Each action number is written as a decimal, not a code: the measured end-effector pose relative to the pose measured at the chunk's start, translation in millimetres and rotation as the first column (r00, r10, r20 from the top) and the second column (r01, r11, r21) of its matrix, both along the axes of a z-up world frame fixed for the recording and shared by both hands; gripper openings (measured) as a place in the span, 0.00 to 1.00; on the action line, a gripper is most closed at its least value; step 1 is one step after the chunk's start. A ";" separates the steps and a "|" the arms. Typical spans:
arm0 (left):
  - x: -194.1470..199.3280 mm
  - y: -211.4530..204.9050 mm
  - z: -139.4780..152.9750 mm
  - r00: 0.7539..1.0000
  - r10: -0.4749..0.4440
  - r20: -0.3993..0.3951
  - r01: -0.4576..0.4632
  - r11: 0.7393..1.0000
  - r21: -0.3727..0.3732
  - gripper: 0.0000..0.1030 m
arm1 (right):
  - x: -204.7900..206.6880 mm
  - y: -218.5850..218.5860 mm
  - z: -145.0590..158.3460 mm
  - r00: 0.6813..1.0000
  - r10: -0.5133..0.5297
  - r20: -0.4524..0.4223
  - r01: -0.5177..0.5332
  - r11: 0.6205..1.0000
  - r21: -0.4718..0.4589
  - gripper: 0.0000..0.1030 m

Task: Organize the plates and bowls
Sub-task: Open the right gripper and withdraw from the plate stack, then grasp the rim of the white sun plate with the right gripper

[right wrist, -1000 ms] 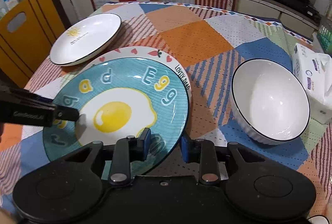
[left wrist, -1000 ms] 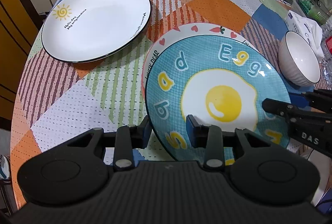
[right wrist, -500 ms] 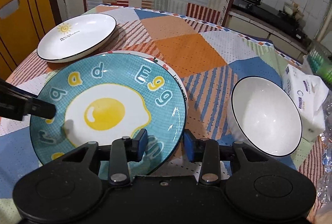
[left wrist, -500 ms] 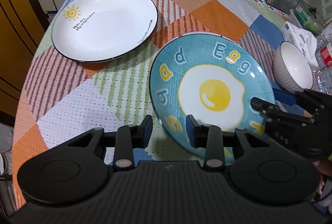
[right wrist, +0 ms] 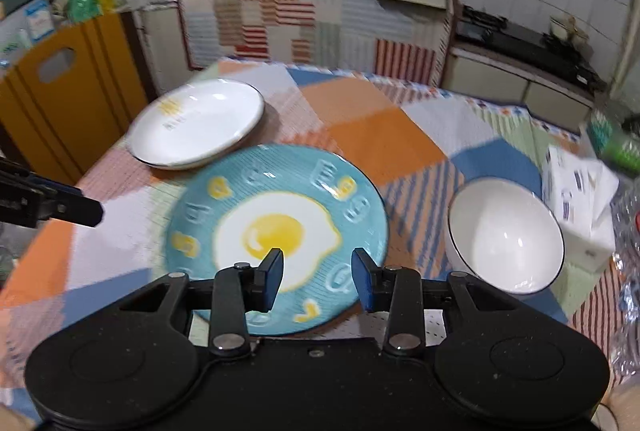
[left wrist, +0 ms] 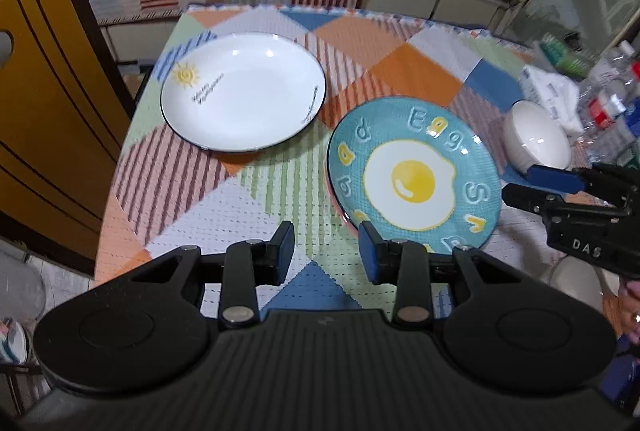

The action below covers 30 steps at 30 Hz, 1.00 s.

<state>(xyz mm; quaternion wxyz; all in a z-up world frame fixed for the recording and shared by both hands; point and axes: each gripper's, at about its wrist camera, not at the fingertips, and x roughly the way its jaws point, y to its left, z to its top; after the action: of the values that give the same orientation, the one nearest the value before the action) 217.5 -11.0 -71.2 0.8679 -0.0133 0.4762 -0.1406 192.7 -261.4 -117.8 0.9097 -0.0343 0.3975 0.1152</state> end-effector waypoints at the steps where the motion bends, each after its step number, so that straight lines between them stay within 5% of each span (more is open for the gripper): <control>1: -3.9 4.8 6.6 1.000 -0.018 0.018 0.018 1.000 -0.019 0.33 | -1.8 1.3 6.1 1.000 0.010 0.003 -0.010 1.000 0.006 0.43; 12: -20.1 42.1 41.6 0.994 0.008 0.109 -0.014 0.999 0.049 0.40 | -7.9 32.8 70.7 0.979 0.186 0.089 -0.190 0.981 0.045 0.52; 17: -2.1 65.8 37.5 0.991 0.051 0.120 -0.058 0.997 0.054 0.40 | 11.1 62.2 86.5 0.960 0.274 0.048 -0.273 0.961 -0.035 0.59; 24: 21.9 102.2 31.0 0.978 0.086 0.189 -0.085 0.996 -0.011 0.40 | 48.2 77.4 100.2 0.971 0.240 -0.020 -0.240 0.971 -0.003 0.64; 30: 26.9 104.7 24.2 0.966 0.031 0.255 -0.051 0.996 0.070 0.40 | 88.9 75.2 84.1 0.991 0.125 -0.054 -0.122 0.991 0.053 0.66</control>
<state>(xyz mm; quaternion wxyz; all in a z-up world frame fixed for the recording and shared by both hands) 244.3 93.7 -46.9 0.9244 0.0281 0.3657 -0.1049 281.6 -186.2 -33.7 0.8897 -0.0328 0.4175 0.1821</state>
